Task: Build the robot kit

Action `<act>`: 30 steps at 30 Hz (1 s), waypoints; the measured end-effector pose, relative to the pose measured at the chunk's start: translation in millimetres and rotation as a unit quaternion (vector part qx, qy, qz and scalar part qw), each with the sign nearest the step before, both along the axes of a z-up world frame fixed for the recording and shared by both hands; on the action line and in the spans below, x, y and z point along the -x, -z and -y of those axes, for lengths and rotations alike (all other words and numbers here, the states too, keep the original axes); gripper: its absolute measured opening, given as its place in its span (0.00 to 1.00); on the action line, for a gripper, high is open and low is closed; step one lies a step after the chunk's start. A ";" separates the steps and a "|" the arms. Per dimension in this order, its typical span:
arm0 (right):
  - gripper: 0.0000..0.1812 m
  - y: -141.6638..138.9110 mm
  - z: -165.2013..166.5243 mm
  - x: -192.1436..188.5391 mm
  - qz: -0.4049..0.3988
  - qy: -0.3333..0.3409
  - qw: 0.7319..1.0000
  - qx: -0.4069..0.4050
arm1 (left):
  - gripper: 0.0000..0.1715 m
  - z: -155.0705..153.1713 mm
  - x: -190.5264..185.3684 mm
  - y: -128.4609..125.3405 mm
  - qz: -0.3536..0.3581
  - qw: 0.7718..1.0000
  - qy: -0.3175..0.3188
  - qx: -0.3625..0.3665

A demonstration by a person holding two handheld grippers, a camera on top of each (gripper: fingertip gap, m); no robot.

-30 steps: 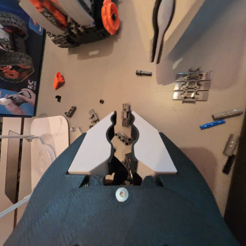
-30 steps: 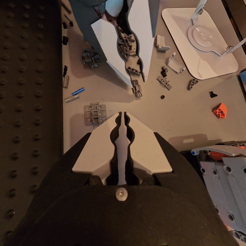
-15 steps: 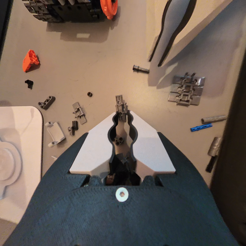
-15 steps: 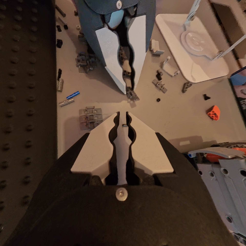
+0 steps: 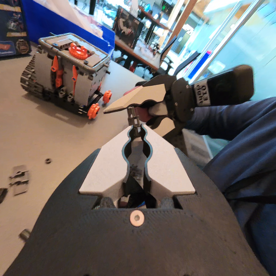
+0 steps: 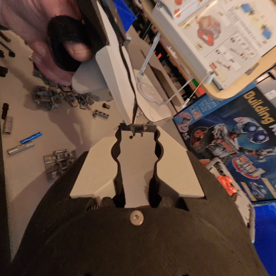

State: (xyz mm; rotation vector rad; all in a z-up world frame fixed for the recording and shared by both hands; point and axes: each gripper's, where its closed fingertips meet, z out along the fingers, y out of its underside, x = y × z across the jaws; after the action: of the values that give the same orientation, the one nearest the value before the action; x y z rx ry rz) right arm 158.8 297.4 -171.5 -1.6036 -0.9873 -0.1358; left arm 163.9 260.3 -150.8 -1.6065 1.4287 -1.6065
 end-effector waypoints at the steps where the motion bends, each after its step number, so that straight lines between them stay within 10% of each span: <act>1: 0.22 -4.4 0.7 -0.4 -0.001 0.000 1.000 -0.012 | 0.04 2.7 -0.4 -2.9 0.008 1.000 0.005 0.018; 6: 0.22 -17.8 7.2 -4.2 -0.012 -0.010 1.000 -0.015 | 0.05 5.4 -2.7 -15.2 0.040 0.998 0.004 0.046; 16: 0.22 65.0 73.5 -15.6 0.104 -0.105 0.933 0.328 | 0.11 17.6 30.9 59.8 -0.131 0.942 0.073 -0.300; 30: 0.21 93.1 79.8 -0.3 0.194 -0.109 0.860 0.459 | 0.11 35.0 40.4 100.7 -0.187 0.917 0.132 -0.328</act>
State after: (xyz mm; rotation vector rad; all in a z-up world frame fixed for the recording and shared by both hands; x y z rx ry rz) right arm 159.1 217.7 -264.6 -2.3564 -1.7017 0.2187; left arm 123.5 225.3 -251.5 -1.3795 2.1675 -0.7878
